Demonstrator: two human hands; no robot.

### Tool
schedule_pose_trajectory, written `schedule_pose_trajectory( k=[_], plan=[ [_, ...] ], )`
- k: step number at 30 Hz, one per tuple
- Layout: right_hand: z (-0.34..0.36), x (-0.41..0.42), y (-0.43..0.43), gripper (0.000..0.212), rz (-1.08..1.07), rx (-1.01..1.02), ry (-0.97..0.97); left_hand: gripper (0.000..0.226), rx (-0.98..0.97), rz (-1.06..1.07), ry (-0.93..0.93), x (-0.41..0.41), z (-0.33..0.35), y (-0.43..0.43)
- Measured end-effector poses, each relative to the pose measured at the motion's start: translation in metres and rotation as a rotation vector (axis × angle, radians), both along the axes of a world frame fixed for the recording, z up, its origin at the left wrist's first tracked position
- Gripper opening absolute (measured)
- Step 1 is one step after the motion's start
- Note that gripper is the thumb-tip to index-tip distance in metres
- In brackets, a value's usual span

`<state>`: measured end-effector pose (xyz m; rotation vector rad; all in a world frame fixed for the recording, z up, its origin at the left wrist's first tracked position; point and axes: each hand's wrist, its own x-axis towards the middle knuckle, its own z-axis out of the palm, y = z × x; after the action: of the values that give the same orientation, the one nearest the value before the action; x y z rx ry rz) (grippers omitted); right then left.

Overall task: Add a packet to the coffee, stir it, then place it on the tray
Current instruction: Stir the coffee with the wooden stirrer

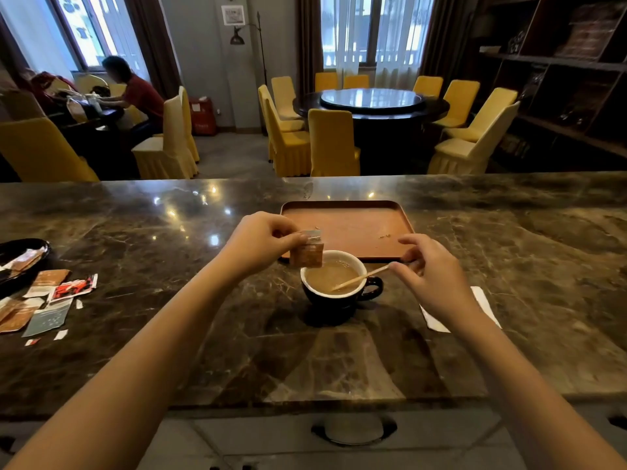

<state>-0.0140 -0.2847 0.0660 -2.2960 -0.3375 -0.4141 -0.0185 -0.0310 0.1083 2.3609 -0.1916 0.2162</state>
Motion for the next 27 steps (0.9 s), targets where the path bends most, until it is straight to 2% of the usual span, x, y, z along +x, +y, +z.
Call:
schedule_pose_trajectory(
  k=[3, 6, 13, 17, 21, 27],
  plan=[
    [-0.011, 0.009, -0.006, 0.057, -0.05, -0.092, 0.136, 0.007, -0.064, -0.028, -0.019, -0.004, -0.001, 0.008],
    [-0.018, 0.019, -0.004, 0.058, -0.026, -0.067, 0.25, 0.01, -0.165, -0.03, -0.021, -0.009, -0.004, 0.013],
    [-0.017, 0.024, 0.01, 0.011, 0.106, 0.299, 0.409, 0.01, -0.252, 0.02, 0.144, -0.015, -0.028, 0.041],
    [-0.008, 0.019, 0.021, 0.009, 0.168, 0.408, 0.419, 0.009, -0.278, 0.118, 0.264, -0.013, -0.053, 0.06],
    [-0.001, 0.012, 0.03, 0.015, 0.234, 0.38, 0.378, 0.011, -0.196, 0.135, 0.364, -0.004, -0.074, 0.067],
    [0.006, 0.0, 0.04, 0.013, 0.267, 0.236, 0.204, 0.012, -0.073, 0.23, 0.305, 0.022, -0.089, 0.072]
  ],
)
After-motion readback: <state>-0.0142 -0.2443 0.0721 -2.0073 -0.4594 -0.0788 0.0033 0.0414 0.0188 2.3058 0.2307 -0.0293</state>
